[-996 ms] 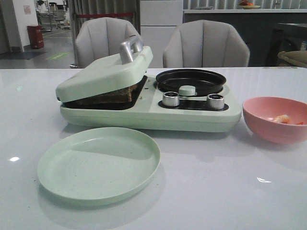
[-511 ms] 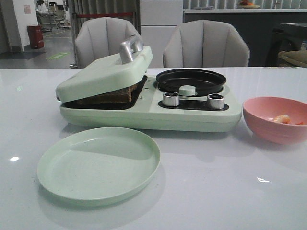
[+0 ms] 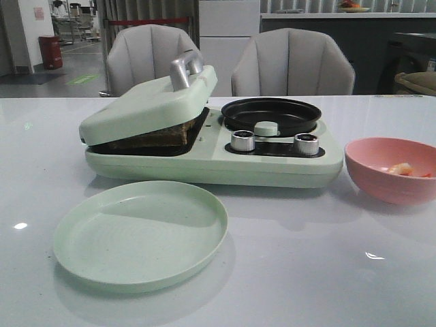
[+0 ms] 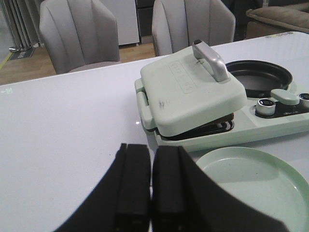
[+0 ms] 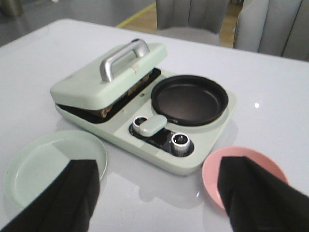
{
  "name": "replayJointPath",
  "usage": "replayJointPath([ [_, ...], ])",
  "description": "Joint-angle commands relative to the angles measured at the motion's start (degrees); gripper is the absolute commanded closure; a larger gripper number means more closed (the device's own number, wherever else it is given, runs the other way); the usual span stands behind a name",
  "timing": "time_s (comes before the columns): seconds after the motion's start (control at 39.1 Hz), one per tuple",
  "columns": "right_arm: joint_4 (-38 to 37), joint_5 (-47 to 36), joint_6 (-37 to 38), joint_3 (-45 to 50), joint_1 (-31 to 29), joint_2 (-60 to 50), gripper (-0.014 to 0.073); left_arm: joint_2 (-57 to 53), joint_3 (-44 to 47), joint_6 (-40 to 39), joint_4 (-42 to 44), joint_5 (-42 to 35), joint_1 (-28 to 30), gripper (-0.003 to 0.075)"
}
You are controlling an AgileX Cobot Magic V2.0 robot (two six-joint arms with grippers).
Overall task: Make breakfast with bread and shrimp
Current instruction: 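Release the lid handle and withdraw the left gripper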
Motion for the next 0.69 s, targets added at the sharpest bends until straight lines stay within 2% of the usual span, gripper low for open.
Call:
replayJointPath([
  [0.0,-0.1,-0.1,0.3,-5.1,-1.4,5.2,-0.0011,0.4,-1.6,-0.7,-0.7,-4.8,0.0,0.0605],
  [0.13,0.0,0.2,0.5,-7.2,-5.0,9.0,-0.0011,0.4,-1.6,-0.7,-0.7,-4.8,0.0,0.0605],
  [0.41,1.7,3.2,0.1,-10.0,-21.4,13.1,-0.0011,0.4,-1.6,-0.7,-0.7,-4.8,0.0,0.0606],
  [0.66,4.9,3.5,0.1,-13.6,-29.1,21.3,-0.0011,0.4,-1.6,-0.7,-0.7,-4.8,0.0,0.0606],
])
